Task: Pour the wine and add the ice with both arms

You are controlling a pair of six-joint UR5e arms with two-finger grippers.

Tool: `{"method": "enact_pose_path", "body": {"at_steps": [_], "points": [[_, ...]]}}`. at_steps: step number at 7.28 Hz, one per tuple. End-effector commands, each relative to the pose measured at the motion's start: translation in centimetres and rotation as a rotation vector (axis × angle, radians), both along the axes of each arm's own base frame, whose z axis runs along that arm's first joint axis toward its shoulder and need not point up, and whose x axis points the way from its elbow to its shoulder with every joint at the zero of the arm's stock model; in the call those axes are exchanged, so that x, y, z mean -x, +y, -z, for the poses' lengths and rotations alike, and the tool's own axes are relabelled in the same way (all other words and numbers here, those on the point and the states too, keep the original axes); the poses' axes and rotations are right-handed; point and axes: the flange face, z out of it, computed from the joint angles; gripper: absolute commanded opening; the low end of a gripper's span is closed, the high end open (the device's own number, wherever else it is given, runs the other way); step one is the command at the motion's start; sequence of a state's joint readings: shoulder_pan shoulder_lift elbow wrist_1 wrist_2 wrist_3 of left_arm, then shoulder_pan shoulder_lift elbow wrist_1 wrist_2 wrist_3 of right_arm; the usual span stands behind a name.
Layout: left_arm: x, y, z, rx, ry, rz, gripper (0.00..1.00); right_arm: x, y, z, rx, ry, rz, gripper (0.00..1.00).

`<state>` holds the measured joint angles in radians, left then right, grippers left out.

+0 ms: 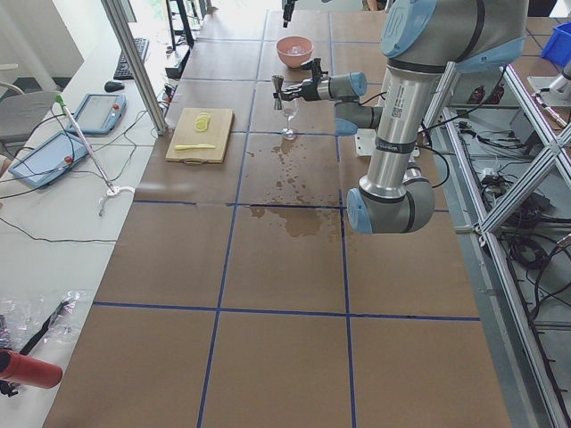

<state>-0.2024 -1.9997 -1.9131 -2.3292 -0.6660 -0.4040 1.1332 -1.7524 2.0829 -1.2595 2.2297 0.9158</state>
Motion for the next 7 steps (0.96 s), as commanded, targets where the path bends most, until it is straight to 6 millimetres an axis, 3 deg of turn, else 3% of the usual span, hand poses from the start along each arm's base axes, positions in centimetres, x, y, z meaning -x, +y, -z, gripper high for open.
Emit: {"method": "enact_pose_path", "body": {"at_steps": [1, 4, 7], "points": [[-0.6, 0.9, -0.2, -0.063, -0.138, 0.037, 0.0, 0.3, 0.5, -0.5, 0.011, 0.007, 0.01, 1.0], [-2.1, 2.7, 0.1, -0.151, -0.349, 0.098, 0.0, 0.4, 0.6, -0.6, 0.014, 0.009, 0.015, 1.0], [-3.4, 3.7, 0.3, -0.187, -0.44, 0.101, 0.0, 0.4, 0.6, -0.6, 0.014, 0.009, 0.015, 1.0]]}}
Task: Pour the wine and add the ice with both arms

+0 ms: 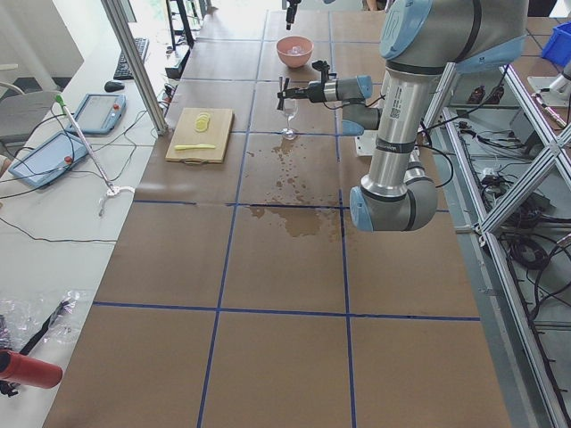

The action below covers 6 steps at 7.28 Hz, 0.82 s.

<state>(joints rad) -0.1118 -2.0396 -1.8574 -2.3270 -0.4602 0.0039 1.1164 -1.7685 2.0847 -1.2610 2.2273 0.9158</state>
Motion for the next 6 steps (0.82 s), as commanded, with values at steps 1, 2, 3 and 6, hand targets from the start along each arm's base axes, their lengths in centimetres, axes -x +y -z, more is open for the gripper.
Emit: {"method": "enact_pose_path", "body": {"at_steps": [1, 2, 3, 6], "points": [[-0.48, 0.42, 0.1, -0.037, -0.104, 0.008, 0.0, -0.02, 0.0, 0.0, 0.0, 0.0, 0.0, 1.0], [-0.57, 0.39, 0.24, -0.049, -0.136, 0.01, 0.0, -0.02, 0.0, 0.0, 0.0, 0.0, 0.0, 1.0], [-0.64, 0.32, 0.13, -0.059, -0.171, 0.026, 0.0, -0.02, 0.0, 0.0, 0.0, 0.0, 0.0, 1.0], [-0.42, 0.29, 0.8, -0.105, -0.29, 0.035, 0.0, -0.01, 0.01, 0.0, 0.001, -0.001, 0.001, 1.0]]}}
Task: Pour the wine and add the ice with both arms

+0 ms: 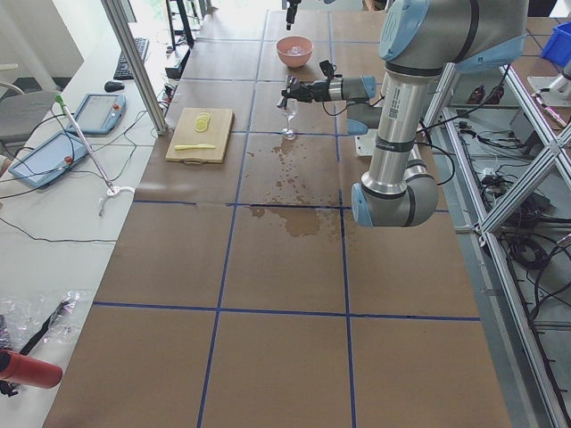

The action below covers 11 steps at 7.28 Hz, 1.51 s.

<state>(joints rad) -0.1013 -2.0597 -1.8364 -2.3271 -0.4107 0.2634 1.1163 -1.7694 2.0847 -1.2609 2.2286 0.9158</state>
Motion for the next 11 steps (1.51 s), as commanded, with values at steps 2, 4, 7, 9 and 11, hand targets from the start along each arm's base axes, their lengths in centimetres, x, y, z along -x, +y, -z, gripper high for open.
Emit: {"method": "enact_pose_path", "body": {"at_steps": [2, 4, 7, 9, 11], "points": [[0.28, -0.07, 0.97, -0.061, -0.171, 0.021, 0.0, -0.01, -0.02, 0.03, -0.001, 0.0, 0.0, 1.0], [0.2, -0.09, 0.8, -0.079, -0.236, 0.023, 0.0, -0.01, -0.02, 0.03, -0.001, 0.0, 0.0, 1.0], [0.29, -0.1, 0.62, -0.099, -0.323, 0.047, 0.0, -0.01, -0.01, 0.13, -0.003, -0.002, 0.0, 1.0], [-0.21, -0.15, 0.25, -0.101, -0.342, 0.046, 0.0, 0.05, 0.01, 0.13, -0.003, -0.002, 0.001, 1.0], [-0.06, 0.06, 0.34, -0.1, -0.333, 0.057, 0.0, -0.03, 0.03, 0.28, -0.006, -0.003, 0.0, 1.0]]}}
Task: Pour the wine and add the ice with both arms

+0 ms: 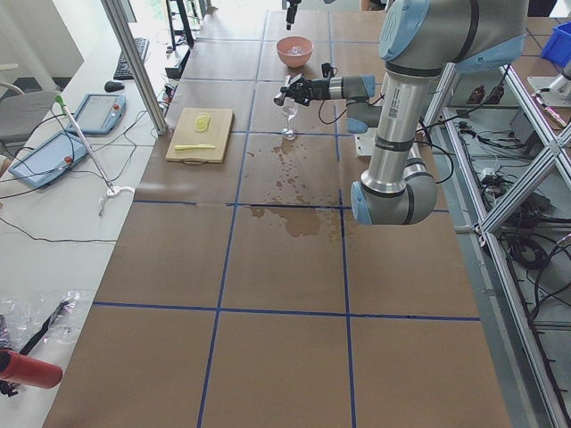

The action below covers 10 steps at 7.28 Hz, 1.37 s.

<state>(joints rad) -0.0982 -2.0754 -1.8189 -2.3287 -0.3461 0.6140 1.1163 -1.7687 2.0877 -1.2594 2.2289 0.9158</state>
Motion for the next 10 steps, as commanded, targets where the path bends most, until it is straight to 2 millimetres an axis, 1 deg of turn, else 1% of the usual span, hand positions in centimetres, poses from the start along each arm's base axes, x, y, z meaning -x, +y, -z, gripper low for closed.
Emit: {"method": "enact_pose_path", "body": {"at_steps": [1, 4, 6, 8, 10], "points": [[0.1, 0.1, 0.0, -0.001, 0.008, 0.004, 0.0, 0.0, 0.0, 0.1, -0.001, -0.001, 0.0, 1.0], [0.3, 0.2, 0.2, 0.006, 0.059, 0.003, 0.0, 0.0, 0.0, 0.1, -0.001, -0.001, 0.0, 1.0], [-0.3, 0.4, -1.3, 0.023, 0.22, -0.002, 0.0, 0.1, 0.0, 0.1, -0.003, -0.001, 0.001, 1.0], [-0.5, 0.7, -3.3, 0.038, 0.457, -0.011, 0.0, 0.1, 0.0, 0.3, -0.005, -0.004, 0.002, 1.0], [0.8, 0.9, -3.2, 0.065, 0.731, -0.025, 0.0, 0.0, 0.0, 0.6, -0.011, -0.005, 0.0, 1.0]]}}
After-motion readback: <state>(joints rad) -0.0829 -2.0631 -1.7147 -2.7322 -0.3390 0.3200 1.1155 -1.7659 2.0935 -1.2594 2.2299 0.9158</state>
